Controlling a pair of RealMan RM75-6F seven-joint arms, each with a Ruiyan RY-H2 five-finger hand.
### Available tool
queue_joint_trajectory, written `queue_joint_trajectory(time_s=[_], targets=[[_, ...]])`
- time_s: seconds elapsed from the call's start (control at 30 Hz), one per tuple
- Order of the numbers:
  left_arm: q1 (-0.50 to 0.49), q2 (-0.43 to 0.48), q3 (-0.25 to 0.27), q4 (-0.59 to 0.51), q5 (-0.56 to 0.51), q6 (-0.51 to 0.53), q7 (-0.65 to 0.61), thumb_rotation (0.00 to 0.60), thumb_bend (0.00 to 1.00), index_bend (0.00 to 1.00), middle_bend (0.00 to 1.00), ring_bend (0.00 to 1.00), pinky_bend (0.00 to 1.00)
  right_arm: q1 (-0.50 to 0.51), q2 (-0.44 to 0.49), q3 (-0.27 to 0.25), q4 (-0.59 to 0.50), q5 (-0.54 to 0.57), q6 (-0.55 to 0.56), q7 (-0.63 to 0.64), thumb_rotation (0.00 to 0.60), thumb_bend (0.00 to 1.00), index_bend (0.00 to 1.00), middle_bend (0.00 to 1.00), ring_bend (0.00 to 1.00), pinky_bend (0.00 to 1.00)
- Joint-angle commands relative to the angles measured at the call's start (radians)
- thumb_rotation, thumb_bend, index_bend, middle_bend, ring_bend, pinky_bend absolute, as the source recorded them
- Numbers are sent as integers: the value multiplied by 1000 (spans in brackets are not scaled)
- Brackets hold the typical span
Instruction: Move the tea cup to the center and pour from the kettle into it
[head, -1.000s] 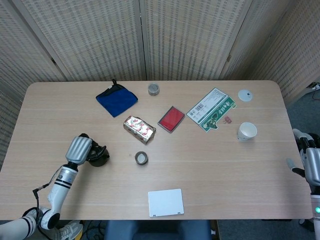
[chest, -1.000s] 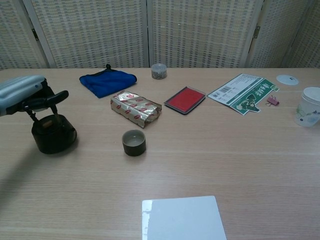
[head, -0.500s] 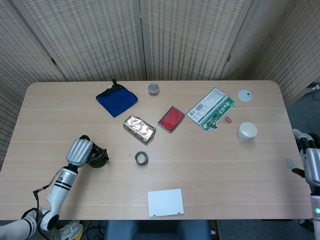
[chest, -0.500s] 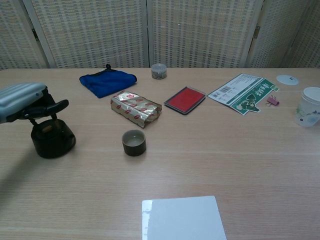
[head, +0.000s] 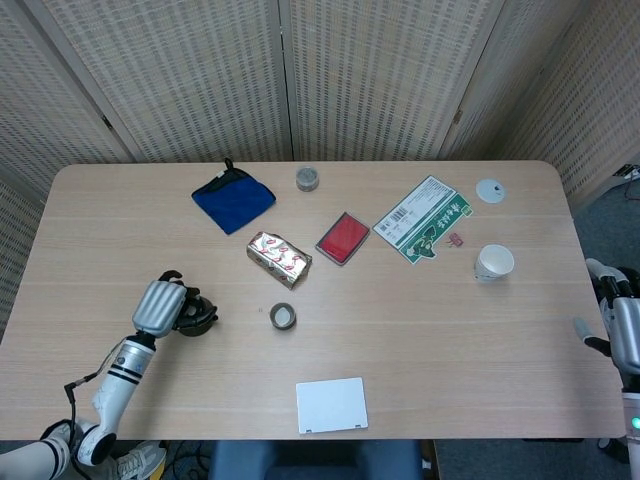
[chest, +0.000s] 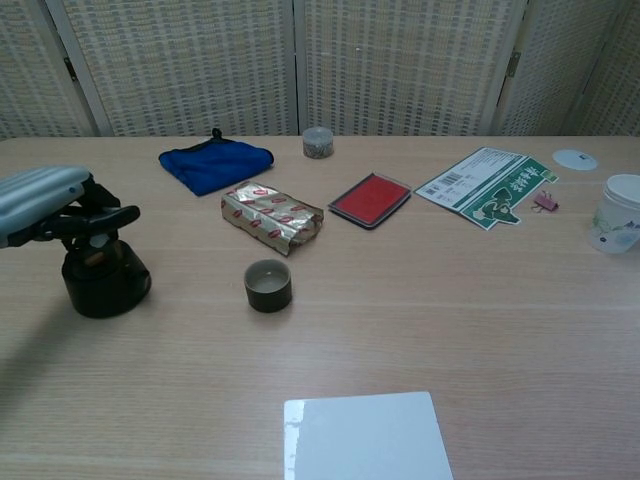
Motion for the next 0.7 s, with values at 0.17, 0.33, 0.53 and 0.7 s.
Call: queue_joint_trajectory(time_s=[0.17, 0.33, 0.53, 0.7], targets=[[7, 29, -8, -56, -28, -24, 4, 43, 186, 491, 466, 325, 208, -1, 2, 0, -1, -1, 2, 2, 600, 207, 202, 252, 143, 218], [14, 46, -23, -87, -64, -38, 15, 15, 159, 375, 323, 198, 143, -5, 4, 0, -1, -3, 6, 5, 600, 207, 202, 252, 143, 218], [22, 48, -37, -101, -93, -40, 34, 11, 155, 343, 299, 196, 113, -7, 6, -1, 0, -5, 7, 10, 600, 207, 202, 252, 143, 212], [39, 48, -66, -118, -138, -13, 71, 70, 155, 328, 280, 192, 112, -7, 7, 0, 4, -2, 5, 12, 600, 207, 202, 252, 142, 212]])
